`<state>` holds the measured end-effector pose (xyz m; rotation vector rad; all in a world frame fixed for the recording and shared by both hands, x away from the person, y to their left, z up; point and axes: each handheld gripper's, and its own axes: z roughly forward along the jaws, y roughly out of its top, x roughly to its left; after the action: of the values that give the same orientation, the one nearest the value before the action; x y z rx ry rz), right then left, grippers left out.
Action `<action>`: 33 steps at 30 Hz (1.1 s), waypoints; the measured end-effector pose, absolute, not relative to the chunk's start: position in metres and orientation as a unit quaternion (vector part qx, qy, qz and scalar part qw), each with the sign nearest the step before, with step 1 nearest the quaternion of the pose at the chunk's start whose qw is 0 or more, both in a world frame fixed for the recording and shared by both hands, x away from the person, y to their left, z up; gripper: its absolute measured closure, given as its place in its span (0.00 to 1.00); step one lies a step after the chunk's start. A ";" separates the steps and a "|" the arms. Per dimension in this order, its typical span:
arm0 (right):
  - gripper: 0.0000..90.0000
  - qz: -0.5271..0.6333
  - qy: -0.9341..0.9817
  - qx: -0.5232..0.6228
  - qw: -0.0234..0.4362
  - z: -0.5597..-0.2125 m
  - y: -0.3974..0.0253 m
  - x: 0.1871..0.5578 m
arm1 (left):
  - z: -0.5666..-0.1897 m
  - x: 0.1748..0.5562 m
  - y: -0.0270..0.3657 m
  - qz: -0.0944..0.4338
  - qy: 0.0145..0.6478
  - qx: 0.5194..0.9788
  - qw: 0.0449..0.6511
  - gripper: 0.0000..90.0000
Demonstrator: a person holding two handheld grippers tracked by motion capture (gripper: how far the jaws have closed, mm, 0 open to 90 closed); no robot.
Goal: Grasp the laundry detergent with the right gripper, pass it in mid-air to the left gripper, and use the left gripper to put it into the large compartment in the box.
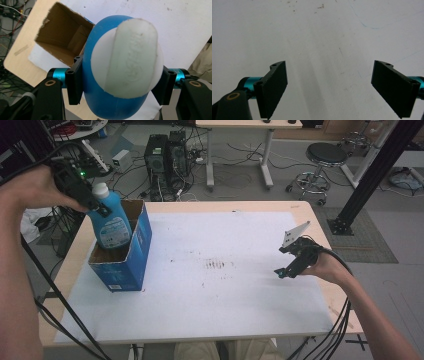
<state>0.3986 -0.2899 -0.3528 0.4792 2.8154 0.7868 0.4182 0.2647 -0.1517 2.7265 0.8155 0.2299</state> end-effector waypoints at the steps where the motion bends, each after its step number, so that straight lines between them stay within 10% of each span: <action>1: 0.14 0.265 0.946 0.161 0.089 -0.353 -0.290 0.399 | -0.157 0.419 0.264 0.078 0.281 0.946 0.141 0.42; 33: 0.14 0.260 0.948 0.160 0.093 -0.357 -0.287 0.394 | -0.277 0.431 0.260 0.043 0.269 0.959 0.082 0.42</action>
<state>0.3937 -0.2870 -0.3572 0.4741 2.8137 0.7729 0.4310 0.2600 -0.2775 2.8632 0.8030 0.1294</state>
